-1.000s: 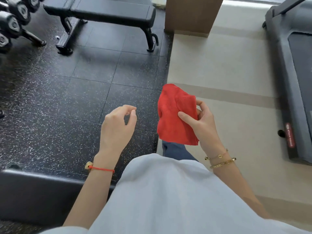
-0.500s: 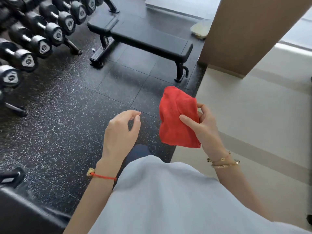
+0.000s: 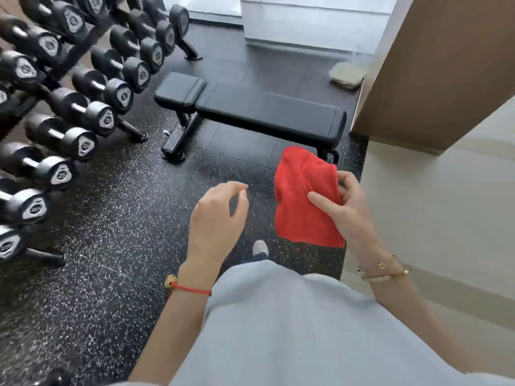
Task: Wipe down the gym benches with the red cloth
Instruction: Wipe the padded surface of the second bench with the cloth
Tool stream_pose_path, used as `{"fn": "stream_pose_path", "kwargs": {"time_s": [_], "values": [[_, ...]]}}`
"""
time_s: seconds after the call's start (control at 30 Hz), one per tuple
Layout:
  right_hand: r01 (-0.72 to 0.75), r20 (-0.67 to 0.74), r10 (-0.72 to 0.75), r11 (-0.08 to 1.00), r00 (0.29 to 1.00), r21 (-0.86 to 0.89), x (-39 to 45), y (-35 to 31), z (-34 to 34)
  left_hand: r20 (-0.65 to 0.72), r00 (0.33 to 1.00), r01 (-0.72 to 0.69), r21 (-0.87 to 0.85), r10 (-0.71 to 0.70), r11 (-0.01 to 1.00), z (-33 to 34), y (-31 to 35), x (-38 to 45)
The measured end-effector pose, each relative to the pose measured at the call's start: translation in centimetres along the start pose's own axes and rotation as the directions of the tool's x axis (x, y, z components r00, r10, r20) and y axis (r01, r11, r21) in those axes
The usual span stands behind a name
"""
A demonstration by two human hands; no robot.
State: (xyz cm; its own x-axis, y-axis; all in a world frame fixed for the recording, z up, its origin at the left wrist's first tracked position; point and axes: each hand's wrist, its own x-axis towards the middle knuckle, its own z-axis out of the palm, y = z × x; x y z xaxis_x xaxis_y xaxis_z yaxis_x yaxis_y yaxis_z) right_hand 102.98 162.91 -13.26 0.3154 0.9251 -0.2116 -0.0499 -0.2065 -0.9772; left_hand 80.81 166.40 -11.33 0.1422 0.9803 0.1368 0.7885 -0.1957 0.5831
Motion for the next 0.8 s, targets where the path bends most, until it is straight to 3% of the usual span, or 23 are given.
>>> {"fn": "stream_pose_path", "kwargs": {"time_s": [0.3,0.47,0.8], "values": [[-0.01,-0.126,0.01,1.0,0.992,0.003,13.3,-3.9,6.9,0.083,0.991,-0.108,-0.007,0.108,0.994,-0.7,-3.9,17.9],[-0.035,-0.196,0.033,0.999,0.98,-0.007,20.0,-4.2,7.6,0.151,0.978,-0.14,-0.014,0.141,0.99,1.7,-4.7,25.6],[-0.061,-0.224,0.057,0.998,0.973,-0.011,35.8,-5.2,5.9,0.134,0.983,-0.122,-0.05,0.128,0.991,7.3,-3.9,40.7]]}}
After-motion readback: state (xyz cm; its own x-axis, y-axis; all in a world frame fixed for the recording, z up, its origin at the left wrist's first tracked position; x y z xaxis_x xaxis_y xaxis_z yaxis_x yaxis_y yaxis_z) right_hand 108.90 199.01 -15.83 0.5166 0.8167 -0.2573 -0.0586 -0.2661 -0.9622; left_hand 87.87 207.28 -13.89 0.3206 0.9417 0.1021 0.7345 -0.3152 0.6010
